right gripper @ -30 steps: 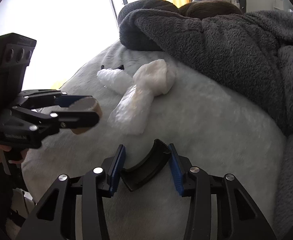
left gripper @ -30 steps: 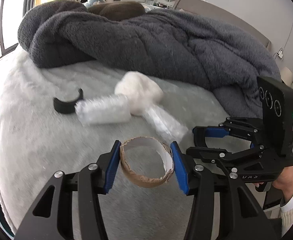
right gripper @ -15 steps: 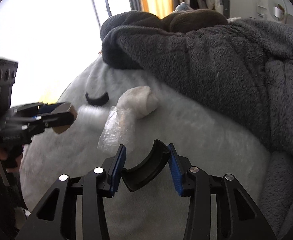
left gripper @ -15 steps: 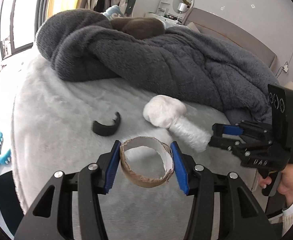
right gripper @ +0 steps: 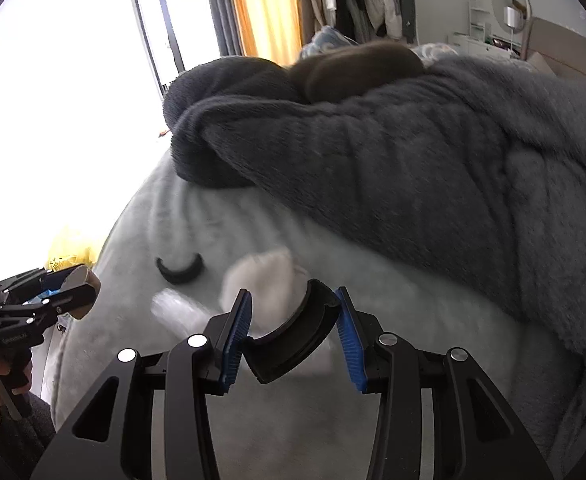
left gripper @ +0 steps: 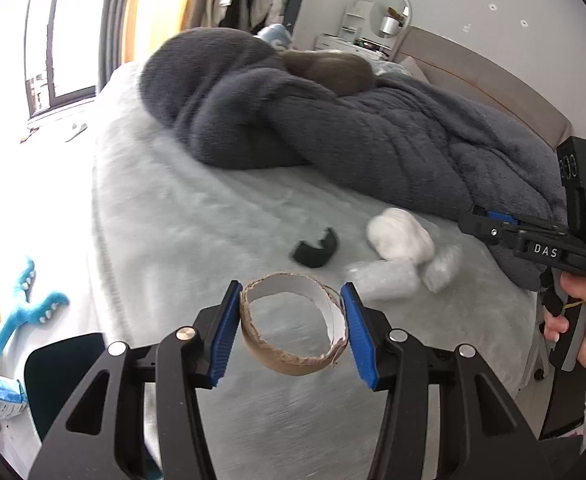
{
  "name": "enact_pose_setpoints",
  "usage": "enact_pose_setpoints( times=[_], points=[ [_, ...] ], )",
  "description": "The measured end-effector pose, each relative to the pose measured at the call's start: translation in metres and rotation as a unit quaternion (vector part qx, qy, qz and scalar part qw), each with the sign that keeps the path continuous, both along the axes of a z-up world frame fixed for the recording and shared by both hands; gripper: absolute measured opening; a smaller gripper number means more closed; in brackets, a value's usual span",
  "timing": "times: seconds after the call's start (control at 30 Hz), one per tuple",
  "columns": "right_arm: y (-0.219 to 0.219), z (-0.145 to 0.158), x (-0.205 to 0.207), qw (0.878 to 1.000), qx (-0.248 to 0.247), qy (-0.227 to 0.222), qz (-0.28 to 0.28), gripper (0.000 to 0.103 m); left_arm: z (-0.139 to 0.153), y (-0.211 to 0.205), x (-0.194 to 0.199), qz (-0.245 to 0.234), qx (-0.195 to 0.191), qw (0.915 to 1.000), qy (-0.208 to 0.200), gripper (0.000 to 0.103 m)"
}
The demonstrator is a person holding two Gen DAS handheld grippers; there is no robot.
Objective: Collect trash
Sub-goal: 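Carry the tape roll and black clip over the black trash bin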
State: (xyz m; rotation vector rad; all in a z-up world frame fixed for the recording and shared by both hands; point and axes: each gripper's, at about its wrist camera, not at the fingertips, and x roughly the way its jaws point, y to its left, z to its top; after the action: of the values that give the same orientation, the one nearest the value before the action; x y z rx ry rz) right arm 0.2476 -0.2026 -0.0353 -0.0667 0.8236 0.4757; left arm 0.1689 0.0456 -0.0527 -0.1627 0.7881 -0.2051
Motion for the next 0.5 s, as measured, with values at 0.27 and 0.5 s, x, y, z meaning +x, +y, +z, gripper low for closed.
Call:
enact_pose_setpoints(
  times=[0.27, 0.5],
  points=[
    [0.044, 0.008, -0.007, 1.000, -0.009, -0.027, -0.004, 0.043, 0.006, 0.046, -0.027, 0.034, 0.002, 0.9994, -0.003, 0.053],
    [0.076, 0.010, -0.020, 0.999, -0.008, -0.038, -0.010, 0.043, 0.001, 0.083, -0.050, 0.062, 0.005, 0.9980, 0.005, 0.053]
  ],
)
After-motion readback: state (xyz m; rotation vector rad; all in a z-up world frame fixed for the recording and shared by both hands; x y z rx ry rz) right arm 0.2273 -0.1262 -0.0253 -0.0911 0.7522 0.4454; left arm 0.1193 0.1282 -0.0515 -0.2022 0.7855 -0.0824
